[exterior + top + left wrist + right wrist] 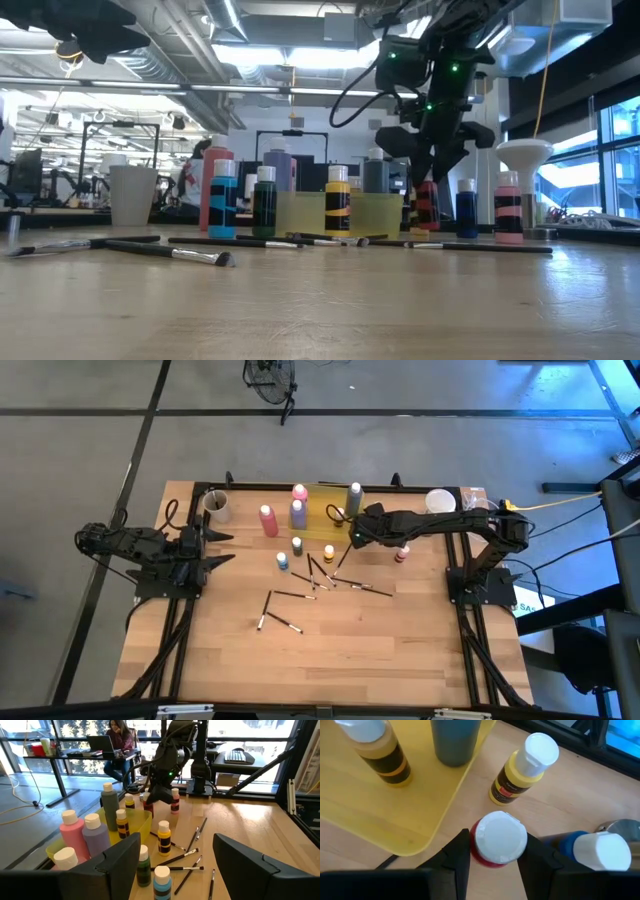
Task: Pick & Place Paint Supplies
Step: Put the small red paint bottle into the yellow bin
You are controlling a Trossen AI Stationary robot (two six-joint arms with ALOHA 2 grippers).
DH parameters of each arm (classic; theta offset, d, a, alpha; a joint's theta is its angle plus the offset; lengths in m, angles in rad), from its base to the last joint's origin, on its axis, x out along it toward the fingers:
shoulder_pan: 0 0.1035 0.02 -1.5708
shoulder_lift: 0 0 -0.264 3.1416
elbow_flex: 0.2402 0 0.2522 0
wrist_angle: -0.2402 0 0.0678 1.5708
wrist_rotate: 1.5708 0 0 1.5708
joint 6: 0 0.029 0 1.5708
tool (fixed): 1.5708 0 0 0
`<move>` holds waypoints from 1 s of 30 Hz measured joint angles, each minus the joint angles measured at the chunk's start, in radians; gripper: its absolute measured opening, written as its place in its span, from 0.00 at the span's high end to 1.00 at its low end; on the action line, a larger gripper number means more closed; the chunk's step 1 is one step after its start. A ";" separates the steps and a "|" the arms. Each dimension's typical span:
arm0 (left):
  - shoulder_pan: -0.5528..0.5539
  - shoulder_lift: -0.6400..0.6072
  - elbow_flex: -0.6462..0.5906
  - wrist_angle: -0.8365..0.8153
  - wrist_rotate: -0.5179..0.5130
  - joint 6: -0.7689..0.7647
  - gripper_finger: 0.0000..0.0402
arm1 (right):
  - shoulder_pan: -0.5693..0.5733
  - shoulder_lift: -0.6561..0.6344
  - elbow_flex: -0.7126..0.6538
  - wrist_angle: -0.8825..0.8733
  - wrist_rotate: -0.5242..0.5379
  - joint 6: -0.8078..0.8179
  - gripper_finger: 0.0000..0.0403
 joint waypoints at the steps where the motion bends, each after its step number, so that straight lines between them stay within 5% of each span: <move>1: 0.000 0.000 0.000 0.000 0.000 0.000 0.39 | 0.000 0.000 0.000 0.000 0.000 0.000 0.67; 10: 0.000 0.000 0.000 0.000 0.000 0.000 0.39 | 0.013 -0.001 0.078 -0.113 0.018 0.000 0.67; 21: 0.000 0.000 0.000 0.000 -0.002 0.000 0.39 | 0.089 -0.001 0.358 -0.369 0.143 0.004 0.67; 30: 0.000 0.000 0.000 0.000 -0.002 0.000 0.39 | 0.100 -0.002 0.416 -0.223 0.204 -0.152 0.67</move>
